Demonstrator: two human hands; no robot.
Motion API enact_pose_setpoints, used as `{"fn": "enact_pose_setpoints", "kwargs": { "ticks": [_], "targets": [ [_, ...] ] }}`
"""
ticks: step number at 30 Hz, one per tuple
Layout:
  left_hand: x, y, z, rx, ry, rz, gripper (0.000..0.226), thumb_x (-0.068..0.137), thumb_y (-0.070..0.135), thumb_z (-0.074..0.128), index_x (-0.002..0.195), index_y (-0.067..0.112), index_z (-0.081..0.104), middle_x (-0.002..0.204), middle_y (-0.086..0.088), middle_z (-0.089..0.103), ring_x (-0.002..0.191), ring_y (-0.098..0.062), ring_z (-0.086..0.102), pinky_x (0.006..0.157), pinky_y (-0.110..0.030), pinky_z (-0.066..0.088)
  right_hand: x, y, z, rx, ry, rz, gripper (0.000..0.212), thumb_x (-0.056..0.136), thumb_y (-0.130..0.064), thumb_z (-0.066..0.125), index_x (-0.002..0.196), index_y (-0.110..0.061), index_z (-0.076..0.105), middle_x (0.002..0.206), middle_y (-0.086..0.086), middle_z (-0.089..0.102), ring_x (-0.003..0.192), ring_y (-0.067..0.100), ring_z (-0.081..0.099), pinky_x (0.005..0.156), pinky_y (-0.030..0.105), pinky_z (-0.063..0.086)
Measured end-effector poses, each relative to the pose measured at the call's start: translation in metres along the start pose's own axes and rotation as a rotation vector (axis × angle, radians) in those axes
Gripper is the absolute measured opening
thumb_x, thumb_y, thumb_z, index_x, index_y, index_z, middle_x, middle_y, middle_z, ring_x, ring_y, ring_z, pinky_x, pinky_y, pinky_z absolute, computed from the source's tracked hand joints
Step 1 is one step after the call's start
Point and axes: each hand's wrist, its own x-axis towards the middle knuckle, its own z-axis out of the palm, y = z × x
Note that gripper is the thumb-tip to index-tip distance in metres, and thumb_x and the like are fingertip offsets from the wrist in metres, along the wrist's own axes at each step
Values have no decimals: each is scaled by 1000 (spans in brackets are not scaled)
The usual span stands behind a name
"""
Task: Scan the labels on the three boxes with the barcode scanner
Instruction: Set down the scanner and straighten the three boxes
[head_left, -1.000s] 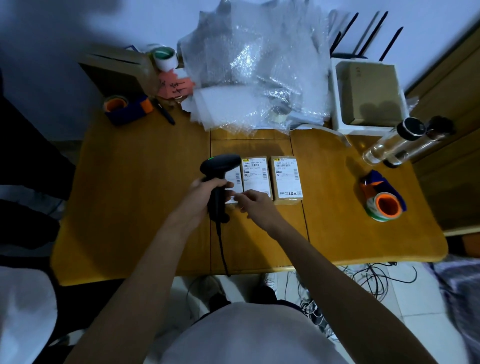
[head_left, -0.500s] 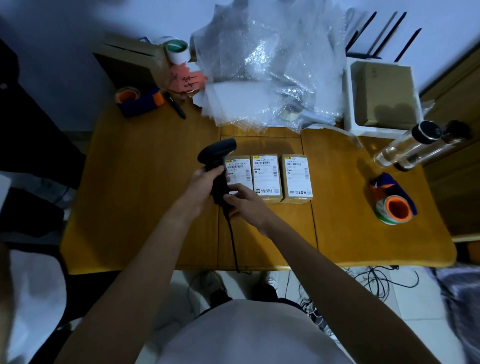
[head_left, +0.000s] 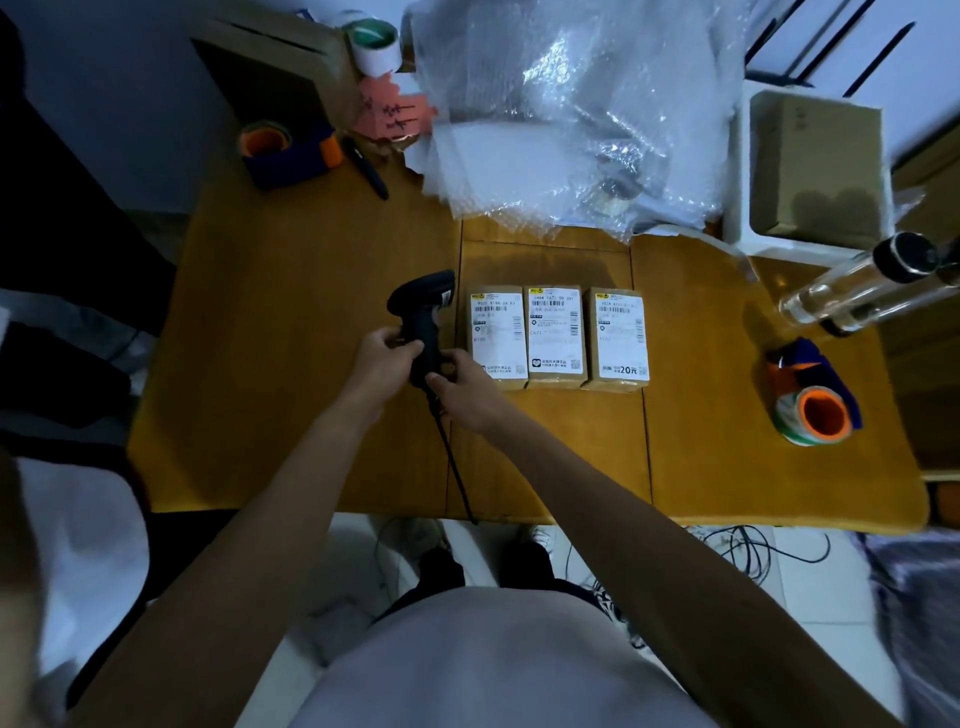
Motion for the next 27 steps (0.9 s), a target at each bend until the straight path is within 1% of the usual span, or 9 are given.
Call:
{"fn": "enact_pose_setpoints", "kwargs": {
  "ticks": [2, 4, 9, 13, 15, 18, 21, 25, 27],
  "targets": [
    [5, 0, -1, 26, 9, -6, 39, 102, 14, 57, 140, 4, 53, 122, -7, 60, 109, -22, 60, 86, -31, 51, 7, -2, 3, -64, -13, 3, 50, 103, -23, 51, 151, -16, 35, 126, 13, 63, 104, 29, 67, 91, 49, 58],
    [12, 1, -1, 47, 5, -14, 41, 102, 12, 56, 142, 4, 52, 123, -7, 59, 107, -19, 57, 79, -25, 47, 13, -6, 6, -120, -40, 13, 54, 101, -21, 51, 152, -17, 32, 124, 15, 63, 103, 31, 67, 90, 51, 58],
    [32, 3, -3, 72, 6, -68, 43, 103, 11, 55, 145, 4, 48, 135, -12, 57, 108, -19, 52, 84, -29, 43, 28, -16, 11, -145, -72, 66, 61, 94, -13, 53, 151, -15, 31, 117, 17, 63, 101, 34, 66, 88, 51, 59],
    [46, -1, -4, 51, 34, -123, 45, 103, 11, 55, 147, 4, 45, 140, -14, 55, 107, -19, 51, 83, -29, 42, 34, -21, 10, -98, -112, 75, 35, 94, -5, 50, 128, -8, 49, 97, 16, 62, 85, 30, 61, 73, 42, 51],
    [51, -4, -3, 30, 54, -145, 46, 103, 9, 54, 147, 5, 45, 140, -14, 55, 107, -19, 52, 83, -30, 44, 37, -22, 10, -78, -131, 91, 22, 95, -4, 51, 116, -11, 52, 94, 16, 60, 83, 29, 58, 72, 41, 48],
    [57, -9, -2, 13, 77, -163, 45, 103, 7, 52, 147, 6, 45, 135, -13, 56, 106, -20, 52, 83, -31, 45, 40, -21, 10, -70, -180, 100, 25, 92, -6, 51, 116, -5, 58, 92, 16, 60, 82, 29, 58, 71, 41, 47],
    [59, -14, -1, 19, 102, -171, 44, 102, 6, 50, 146, 8, 47, 130, -10, 58, 107, -23, 55, 84, -33, 47, 41, -19, 9, -67, -202, 99, 31, 92, -8, 51, 122, -8, 59, 102, 21, 66, 86, 27, 61, 73, 39, 49],
    [59, -18, -1, 66, 137, -134, 49, 100, 3, 50, 148, 11, 45, 140, -10, 57, 124, -29, 56, 90, -32, 48, 44, -16, 10, -38, -224, 99, 34, 92, -6, 48, 124, -3, 60, 117, 29, 67, 89, 29, 62, 76, 41, 50],
    [58, -17, 0, 107, 140, -113, 52, 100, 1, 50, 150, 12, 43, 143, -11, 56, 128, -29, 55, 89, -29, 46, 44, -14, 9, -31, -231, 99, 34, 93, -6, 48, 125, -4, 60, 120, 29, 66, 97, 34, 66, 83, 46, 54]
  ]
}}
